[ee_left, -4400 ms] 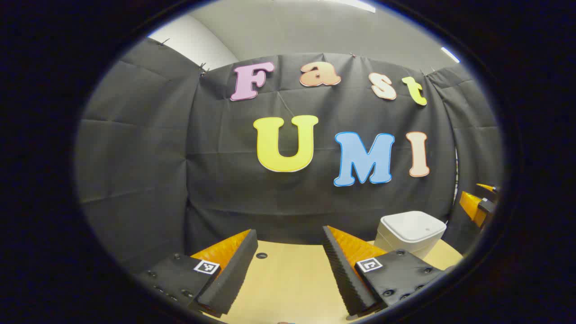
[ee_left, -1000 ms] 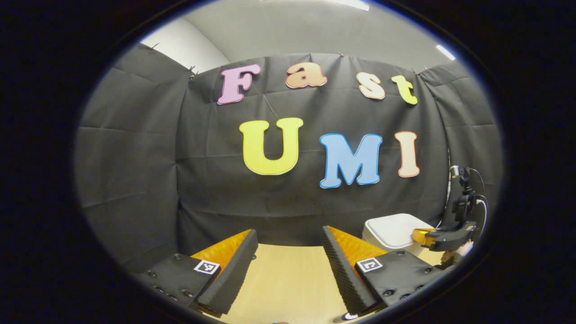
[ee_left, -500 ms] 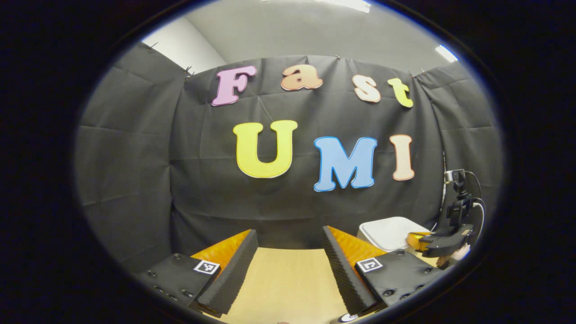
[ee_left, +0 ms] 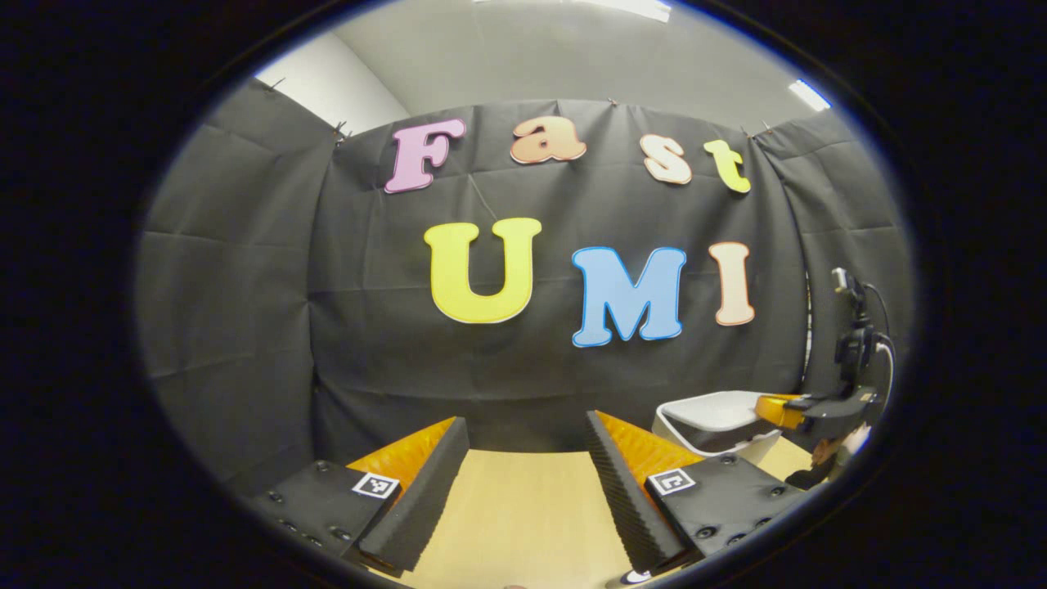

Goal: Press the lid of the desktop garbage bin to open it, pick up the crumpled paper on the desktop and throw it into the bin, then pick up the pop can on the desktop and drop it into the bin, and finally close the garbage bin lid.

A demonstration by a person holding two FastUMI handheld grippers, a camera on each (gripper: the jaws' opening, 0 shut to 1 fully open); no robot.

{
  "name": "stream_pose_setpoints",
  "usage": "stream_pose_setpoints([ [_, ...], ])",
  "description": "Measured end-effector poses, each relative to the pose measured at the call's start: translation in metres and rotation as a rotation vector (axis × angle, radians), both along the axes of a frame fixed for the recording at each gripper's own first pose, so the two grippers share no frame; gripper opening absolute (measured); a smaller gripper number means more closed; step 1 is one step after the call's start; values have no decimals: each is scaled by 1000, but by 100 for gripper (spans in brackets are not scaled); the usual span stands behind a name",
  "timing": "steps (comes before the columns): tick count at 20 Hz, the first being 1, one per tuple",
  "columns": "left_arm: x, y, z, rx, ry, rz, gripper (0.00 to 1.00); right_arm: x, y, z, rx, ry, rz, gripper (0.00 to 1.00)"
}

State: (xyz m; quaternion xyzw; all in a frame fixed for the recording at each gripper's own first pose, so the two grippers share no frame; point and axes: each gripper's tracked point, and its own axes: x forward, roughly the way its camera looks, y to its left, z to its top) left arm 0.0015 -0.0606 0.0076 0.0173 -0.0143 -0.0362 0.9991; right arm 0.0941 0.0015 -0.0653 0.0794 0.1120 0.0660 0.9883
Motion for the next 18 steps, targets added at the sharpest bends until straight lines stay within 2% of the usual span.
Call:
stream_pose_setpoints([
  [4, -2, 0, -1, -3, -5, -3, 94, 1, -4, 26, 20, -54, -11, 2],
  [11, -3, 4, -4, -18, 3, -1, 94, -8, -5, 39, 27, -80, -12, 2],
  [18, -6, 14, -11, -14, 5, 21, 94, -24, 14, 44, 50, -88, 46, 2],
])
